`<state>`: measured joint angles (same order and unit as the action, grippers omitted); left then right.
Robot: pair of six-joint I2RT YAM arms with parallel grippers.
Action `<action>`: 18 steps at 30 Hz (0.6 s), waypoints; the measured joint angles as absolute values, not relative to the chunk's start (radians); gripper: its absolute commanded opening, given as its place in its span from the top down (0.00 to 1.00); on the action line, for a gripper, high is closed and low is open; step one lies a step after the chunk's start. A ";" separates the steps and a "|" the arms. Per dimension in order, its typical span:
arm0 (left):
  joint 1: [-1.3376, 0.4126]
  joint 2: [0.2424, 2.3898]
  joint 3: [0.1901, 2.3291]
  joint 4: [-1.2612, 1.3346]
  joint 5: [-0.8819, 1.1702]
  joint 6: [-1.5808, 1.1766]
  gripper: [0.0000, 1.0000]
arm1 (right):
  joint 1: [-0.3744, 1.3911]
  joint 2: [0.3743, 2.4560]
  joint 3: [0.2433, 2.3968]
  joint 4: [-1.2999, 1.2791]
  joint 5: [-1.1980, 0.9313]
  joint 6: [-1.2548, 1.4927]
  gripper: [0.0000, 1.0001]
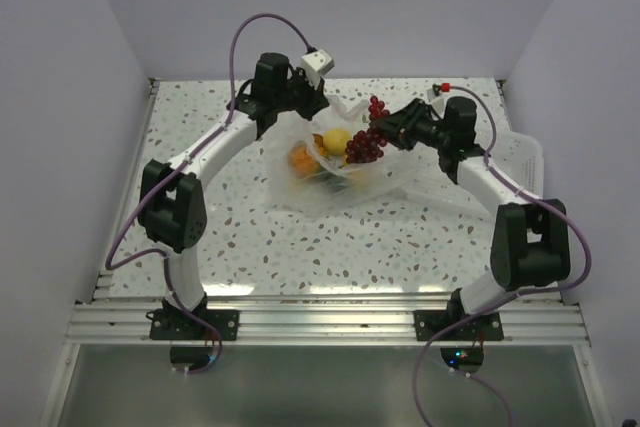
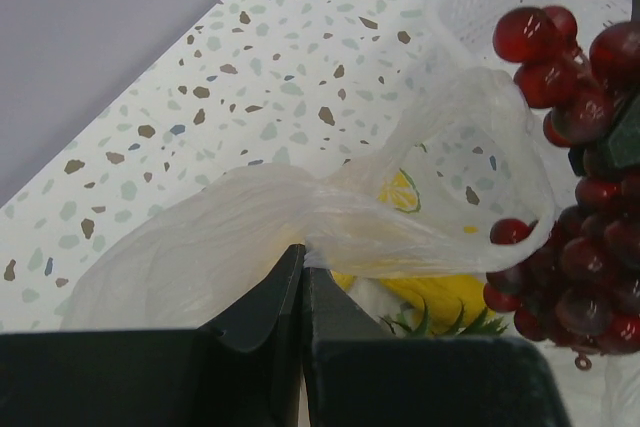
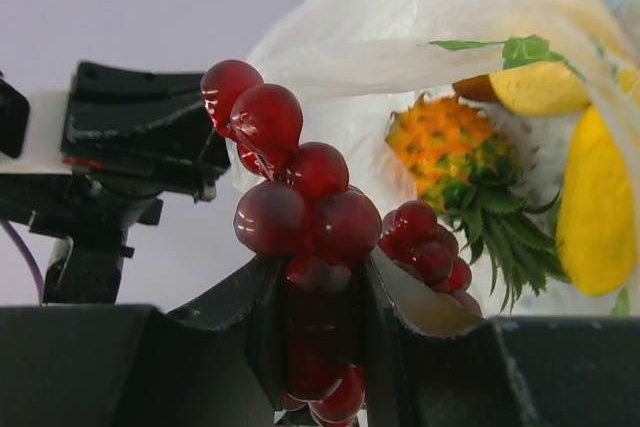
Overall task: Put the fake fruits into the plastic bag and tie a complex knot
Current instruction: Place the fake fruit in the plastic bag.
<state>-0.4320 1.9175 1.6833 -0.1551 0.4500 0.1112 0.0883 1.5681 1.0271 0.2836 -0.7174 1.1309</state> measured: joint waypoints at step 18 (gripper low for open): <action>-0.431 1.917 1.683 -0.154 0.469 0.090 0.95 | 0.287 1.748 1.097 0.222 -0.688 1.052 1.00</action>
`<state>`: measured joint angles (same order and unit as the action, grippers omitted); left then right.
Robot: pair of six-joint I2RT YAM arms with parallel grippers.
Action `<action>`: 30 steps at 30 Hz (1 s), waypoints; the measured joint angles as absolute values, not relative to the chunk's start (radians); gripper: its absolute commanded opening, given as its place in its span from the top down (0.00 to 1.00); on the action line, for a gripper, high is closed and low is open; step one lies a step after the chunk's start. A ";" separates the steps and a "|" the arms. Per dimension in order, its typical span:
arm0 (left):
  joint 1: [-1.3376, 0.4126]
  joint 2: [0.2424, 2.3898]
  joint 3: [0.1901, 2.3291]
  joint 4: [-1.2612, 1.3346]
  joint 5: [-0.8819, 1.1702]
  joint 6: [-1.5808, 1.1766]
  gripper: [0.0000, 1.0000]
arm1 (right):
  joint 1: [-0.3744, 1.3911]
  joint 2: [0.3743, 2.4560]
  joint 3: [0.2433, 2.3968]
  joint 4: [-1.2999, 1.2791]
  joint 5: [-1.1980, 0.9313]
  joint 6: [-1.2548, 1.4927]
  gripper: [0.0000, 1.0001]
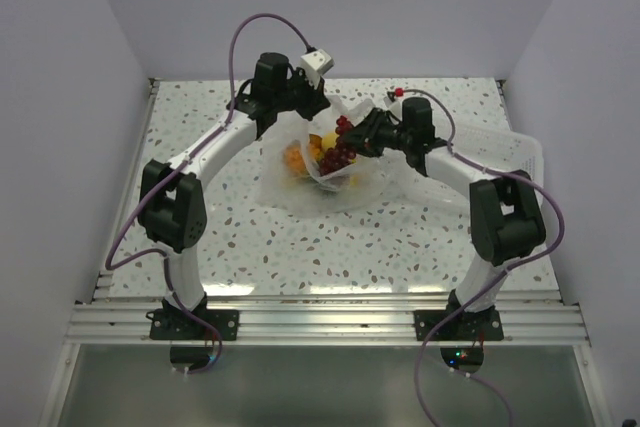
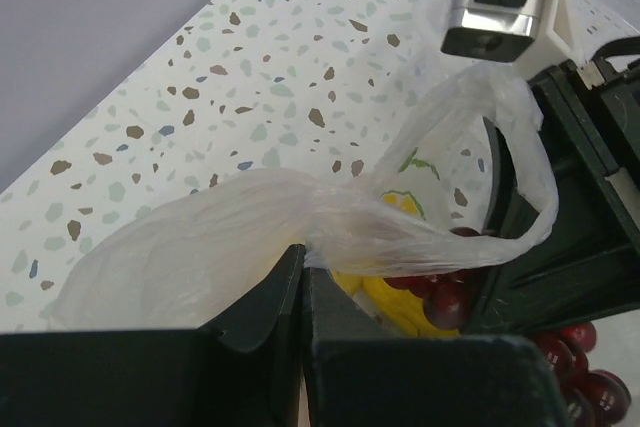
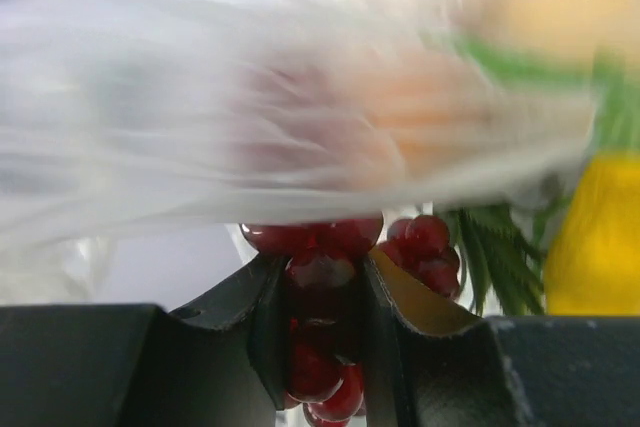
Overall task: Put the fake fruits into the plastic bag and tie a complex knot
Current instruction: Place the fake fruit in the plastic bag.
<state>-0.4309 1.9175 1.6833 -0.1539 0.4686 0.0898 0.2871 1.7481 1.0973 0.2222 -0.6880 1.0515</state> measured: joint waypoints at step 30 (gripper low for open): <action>-0.399 1.917 1.684 -0.151 0.480 0.062 0.95 | 0.373 1.703 1.199 -0.031 -0.561 0.554 0.06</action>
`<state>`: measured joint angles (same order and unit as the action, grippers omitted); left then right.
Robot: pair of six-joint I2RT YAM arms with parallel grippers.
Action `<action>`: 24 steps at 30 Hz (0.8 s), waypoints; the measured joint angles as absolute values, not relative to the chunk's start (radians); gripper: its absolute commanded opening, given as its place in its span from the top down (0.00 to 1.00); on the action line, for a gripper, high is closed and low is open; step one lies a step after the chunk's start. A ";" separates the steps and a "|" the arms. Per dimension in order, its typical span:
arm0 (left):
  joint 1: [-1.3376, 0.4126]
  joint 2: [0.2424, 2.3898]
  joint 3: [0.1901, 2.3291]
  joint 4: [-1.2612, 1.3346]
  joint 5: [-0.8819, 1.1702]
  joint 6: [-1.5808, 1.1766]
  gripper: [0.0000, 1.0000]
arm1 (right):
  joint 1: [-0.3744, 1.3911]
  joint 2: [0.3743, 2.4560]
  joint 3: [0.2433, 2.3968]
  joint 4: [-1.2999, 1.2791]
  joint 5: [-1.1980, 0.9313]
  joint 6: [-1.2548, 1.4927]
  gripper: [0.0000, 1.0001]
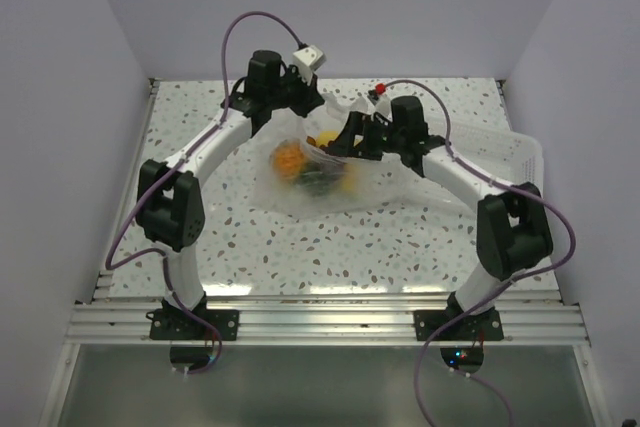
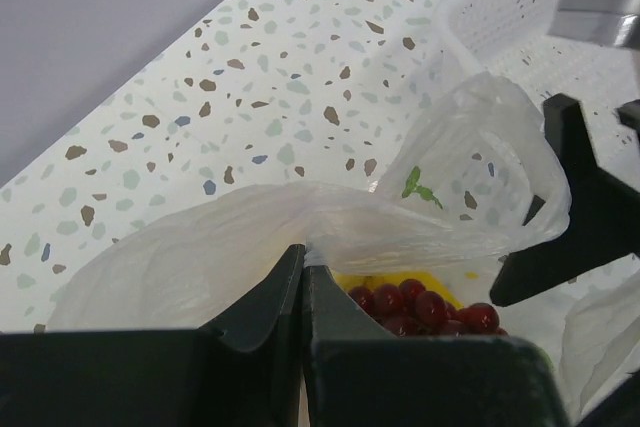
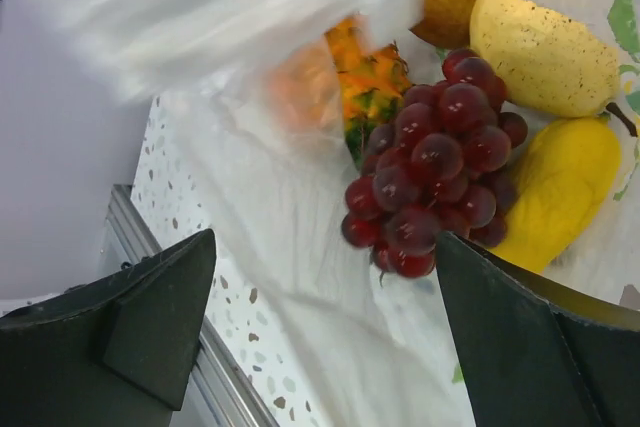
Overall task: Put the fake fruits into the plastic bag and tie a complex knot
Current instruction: Place the fake fruit in the plastic bag, then adjust the plastic bag at the center of the board.
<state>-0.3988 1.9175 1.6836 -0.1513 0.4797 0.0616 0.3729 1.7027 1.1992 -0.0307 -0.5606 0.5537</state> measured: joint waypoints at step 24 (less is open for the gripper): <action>-0.390 1.963 1.721 -0.206 0.560 0.064 0.89 | 0.171 1.519 1.394 -0.326 -0.750 -0.138 0.08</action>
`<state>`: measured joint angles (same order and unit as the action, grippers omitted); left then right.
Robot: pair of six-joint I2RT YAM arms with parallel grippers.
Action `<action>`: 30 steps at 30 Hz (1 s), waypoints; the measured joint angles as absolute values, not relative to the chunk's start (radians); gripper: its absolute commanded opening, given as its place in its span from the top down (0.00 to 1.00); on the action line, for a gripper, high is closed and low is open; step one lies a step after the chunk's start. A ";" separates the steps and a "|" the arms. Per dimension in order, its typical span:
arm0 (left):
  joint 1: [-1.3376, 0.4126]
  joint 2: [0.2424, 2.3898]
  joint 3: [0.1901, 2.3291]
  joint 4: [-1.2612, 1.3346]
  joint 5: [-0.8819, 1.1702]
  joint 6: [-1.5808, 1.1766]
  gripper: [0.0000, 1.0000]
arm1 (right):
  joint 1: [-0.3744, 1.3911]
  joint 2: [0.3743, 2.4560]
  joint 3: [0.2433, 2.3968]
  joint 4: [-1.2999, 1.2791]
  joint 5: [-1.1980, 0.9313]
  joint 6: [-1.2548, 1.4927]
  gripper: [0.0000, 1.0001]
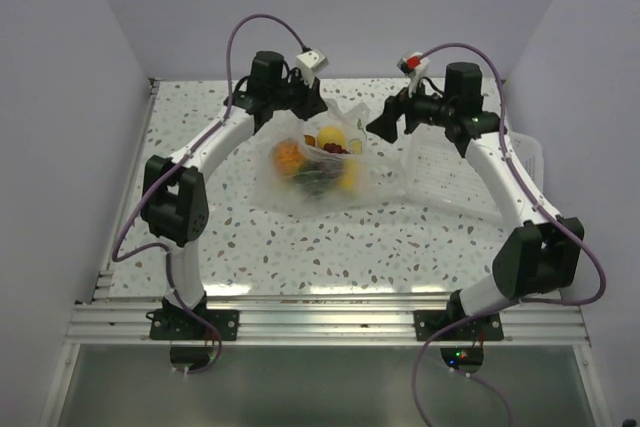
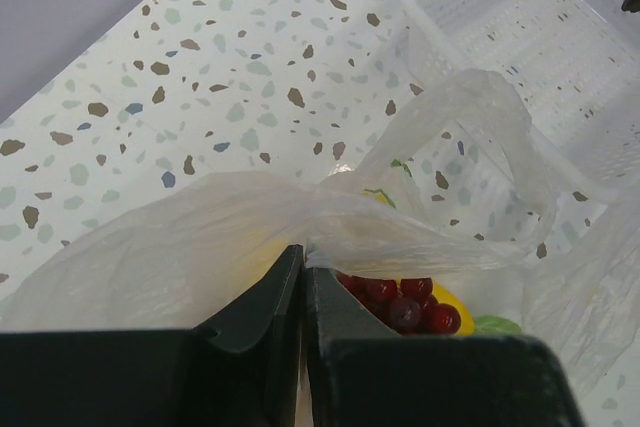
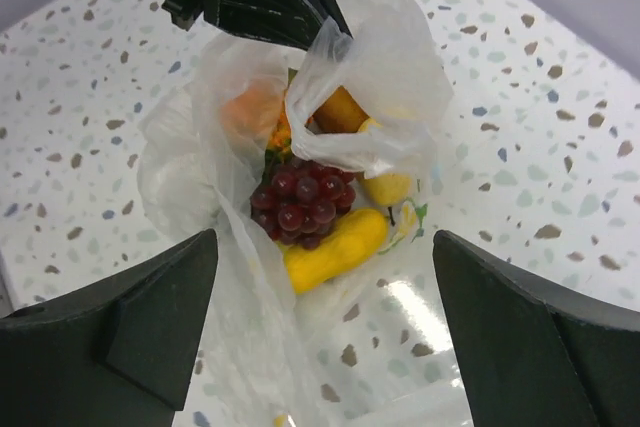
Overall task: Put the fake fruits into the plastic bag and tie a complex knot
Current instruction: Adjust the plastic bag at the center of the board.
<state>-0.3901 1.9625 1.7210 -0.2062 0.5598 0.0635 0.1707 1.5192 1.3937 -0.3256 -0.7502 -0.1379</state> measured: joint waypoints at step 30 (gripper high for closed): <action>-0.384 1.969 1.743 -0.256 0.663 0.126 0.47 | 0.257 1.774 1.637 -0.406 -0.668 -0.786 1.00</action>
